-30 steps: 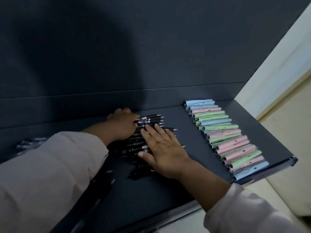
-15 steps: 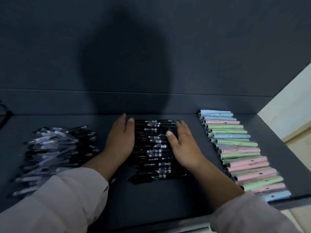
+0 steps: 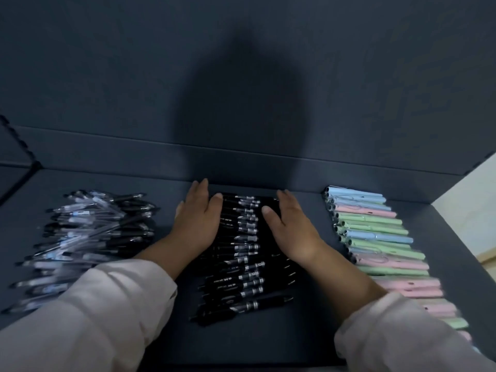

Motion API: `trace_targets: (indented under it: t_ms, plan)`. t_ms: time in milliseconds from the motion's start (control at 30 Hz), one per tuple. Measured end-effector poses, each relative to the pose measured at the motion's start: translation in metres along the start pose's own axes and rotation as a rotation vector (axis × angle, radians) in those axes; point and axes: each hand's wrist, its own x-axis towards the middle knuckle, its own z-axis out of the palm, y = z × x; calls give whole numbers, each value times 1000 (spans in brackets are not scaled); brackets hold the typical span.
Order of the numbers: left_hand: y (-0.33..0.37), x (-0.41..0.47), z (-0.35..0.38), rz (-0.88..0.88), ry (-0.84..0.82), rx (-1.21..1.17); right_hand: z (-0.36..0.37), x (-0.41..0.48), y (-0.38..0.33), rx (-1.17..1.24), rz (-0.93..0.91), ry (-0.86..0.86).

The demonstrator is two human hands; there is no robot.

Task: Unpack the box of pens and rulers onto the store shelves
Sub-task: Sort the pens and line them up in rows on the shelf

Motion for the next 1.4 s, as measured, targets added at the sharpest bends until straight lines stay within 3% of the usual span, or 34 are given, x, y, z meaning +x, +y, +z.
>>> trace_targets:
  t_ms: [133,300,467,633,1133,1400]
  plan:
    - [6,3,13,46,-60,82,10,4,-6,-66,-73,-80]
    - [7,0,9,55,-16,68,5,-2,-2,-35,-101,-41]
    - [11,-20,7,279,-139,681,0,-14,-3,-181,-155,-92]
    - [15,-25,10,264,-257,878,4,-22,-5,-338,-135,-171]
    - [19,-41,4,280,-257,881,3,-29,-12,-438,-163,-151]
    - [10,-79,15,240,-219,861,12,-50,-5,-338,-173,-118]
